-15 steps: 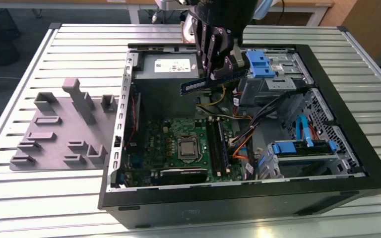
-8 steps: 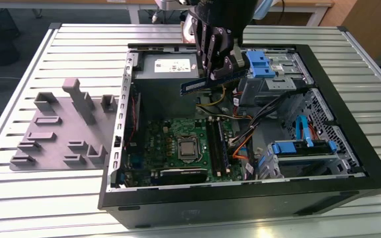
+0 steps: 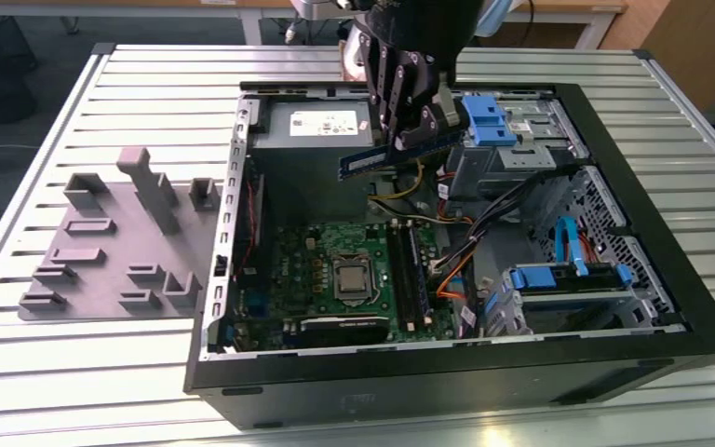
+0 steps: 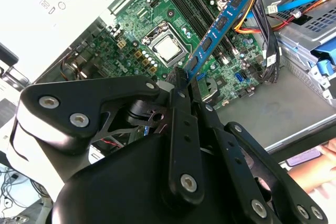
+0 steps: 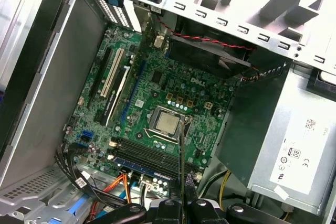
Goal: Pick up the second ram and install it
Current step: 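Insert the second ram into the second slot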
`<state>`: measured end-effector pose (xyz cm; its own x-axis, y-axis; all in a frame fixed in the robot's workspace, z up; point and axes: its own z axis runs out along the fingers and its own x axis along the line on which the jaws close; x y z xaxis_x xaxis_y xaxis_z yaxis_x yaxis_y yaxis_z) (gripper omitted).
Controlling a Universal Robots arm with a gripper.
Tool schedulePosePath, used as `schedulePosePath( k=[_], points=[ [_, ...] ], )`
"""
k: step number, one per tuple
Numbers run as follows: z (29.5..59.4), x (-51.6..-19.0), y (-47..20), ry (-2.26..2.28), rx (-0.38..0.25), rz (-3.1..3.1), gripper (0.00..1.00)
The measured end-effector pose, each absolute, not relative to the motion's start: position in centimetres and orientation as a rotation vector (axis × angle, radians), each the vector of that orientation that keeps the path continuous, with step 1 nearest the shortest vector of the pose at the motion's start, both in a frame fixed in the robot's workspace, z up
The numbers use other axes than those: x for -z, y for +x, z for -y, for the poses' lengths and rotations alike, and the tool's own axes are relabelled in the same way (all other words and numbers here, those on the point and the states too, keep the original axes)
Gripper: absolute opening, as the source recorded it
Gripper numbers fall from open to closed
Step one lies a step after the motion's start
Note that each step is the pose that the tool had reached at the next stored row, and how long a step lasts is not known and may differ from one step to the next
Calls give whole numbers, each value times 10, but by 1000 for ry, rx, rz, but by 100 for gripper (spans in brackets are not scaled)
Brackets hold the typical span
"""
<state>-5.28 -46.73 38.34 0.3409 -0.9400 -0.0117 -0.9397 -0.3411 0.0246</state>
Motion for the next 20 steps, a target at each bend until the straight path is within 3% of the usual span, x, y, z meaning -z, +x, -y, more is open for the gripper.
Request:
schedulePosePath(
  k=[20],
  points=[
    [467, -383, -53, 2581, 37, 1767, 14]
  ],
)
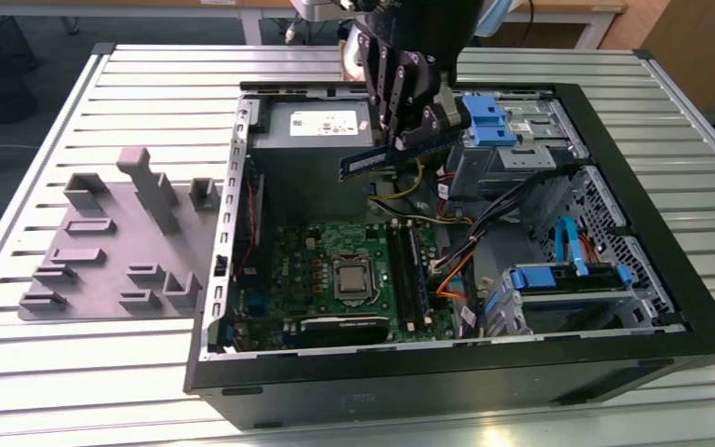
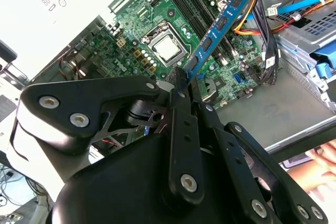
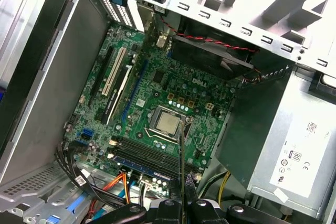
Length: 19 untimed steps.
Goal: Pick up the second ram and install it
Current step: 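Insert the second ram into the second slot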
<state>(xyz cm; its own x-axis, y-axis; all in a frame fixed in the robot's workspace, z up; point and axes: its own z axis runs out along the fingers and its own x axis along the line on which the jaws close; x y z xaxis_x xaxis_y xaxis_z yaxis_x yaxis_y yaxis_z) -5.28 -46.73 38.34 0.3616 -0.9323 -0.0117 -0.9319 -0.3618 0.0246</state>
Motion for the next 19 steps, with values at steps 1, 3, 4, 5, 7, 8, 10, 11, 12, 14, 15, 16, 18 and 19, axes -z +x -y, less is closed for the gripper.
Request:
schedulePosePath(
  k=[1, 3, 4, 5, 7, 8, 10, 11, 12, 14, 15, 16, 18, 19],
  points=[
    [467, -383, -53, 2582, 37, 1765, 14],
    [467, -383, -53, 2583, 37, 1763, 14],
    [467, -383, -53, 2584, 37, 1761, 14],
    [467, -383, -53, 2586, 37, 1760, 14],
    [467, -383, -53, 2591, 37, 1752, 14],
    [467, -383, -53, 2594, 37, 1747, 14],
    [467, -383, -53, 2602, 37, 1735, 14],
    [467, -383, -53, 2607, 36, 1727, 14],
    [467, -383, -53, 2612, 36, 1719, 14],
    [467, -383, -53, 2624, 36, 1702, 14],
    [467, -383, -53, 2629, 36, 1692, 14],
    [467, -383, -53, 2636, 36, 1682, 14],
    [467, -383, -53, 2641, 36, 1673, 14],
    [467, -383, -53, 2641, 36, 1673, 14]
  ],
)
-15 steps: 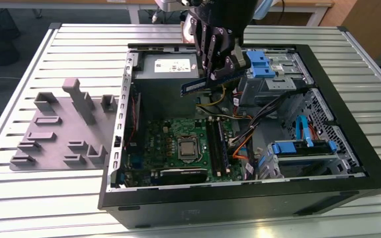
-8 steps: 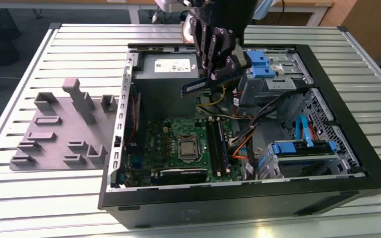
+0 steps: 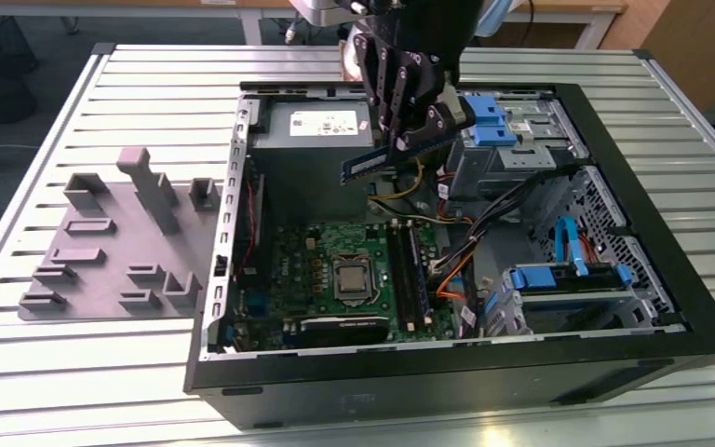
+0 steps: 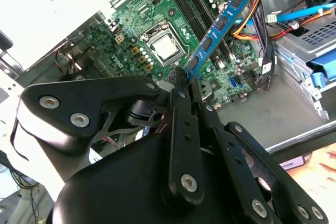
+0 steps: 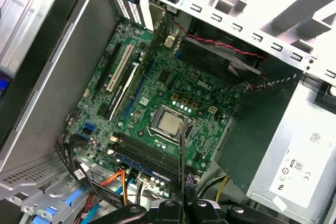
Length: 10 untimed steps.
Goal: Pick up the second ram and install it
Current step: 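Insert the second ram into the second slot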
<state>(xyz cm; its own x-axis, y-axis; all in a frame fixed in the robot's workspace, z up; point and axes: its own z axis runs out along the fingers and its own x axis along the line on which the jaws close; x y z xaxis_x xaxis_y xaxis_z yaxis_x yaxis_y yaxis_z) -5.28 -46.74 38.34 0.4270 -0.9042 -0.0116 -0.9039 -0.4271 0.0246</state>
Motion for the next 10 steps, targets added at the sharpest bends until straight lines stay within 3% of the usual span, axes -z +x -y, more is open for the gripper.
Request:
schedulePosePath(
  k=[10],
  points=[
    [467, -380, -53, 2508, 38, 1870, 14]
  ],
)
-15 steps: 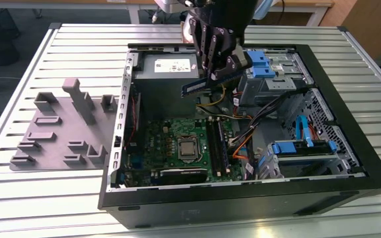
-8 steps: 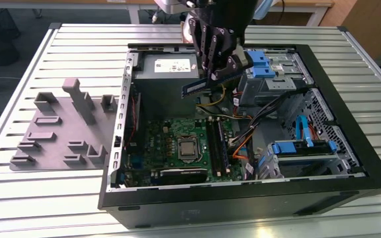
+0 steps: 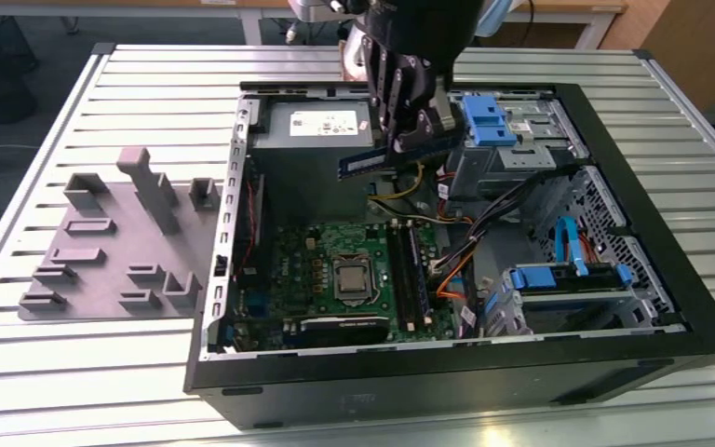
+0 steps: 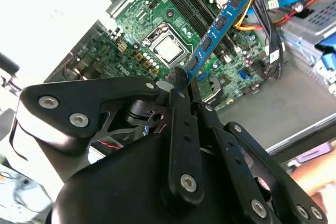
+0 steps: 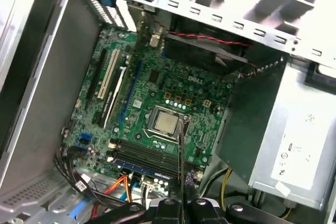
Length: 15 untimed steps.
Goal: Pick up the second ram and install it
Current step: 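Insert the second ram into the second slot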
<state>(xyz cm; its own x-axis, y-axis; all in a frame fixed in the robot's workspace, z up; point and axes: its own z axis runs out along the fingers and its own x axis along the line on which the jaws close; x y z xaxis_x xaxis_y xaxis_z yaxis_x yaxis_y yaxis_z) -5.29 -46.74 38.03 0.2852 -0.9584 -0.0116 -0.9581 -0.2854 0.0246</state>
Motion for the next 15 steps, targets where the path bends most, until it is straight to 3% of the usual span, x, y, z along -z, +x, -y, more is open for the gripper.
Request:
schedulePosePath(
  k=[15],
  points=[
    [467, -376, -53, 2233, 40, 2196, 14]
  ],
)
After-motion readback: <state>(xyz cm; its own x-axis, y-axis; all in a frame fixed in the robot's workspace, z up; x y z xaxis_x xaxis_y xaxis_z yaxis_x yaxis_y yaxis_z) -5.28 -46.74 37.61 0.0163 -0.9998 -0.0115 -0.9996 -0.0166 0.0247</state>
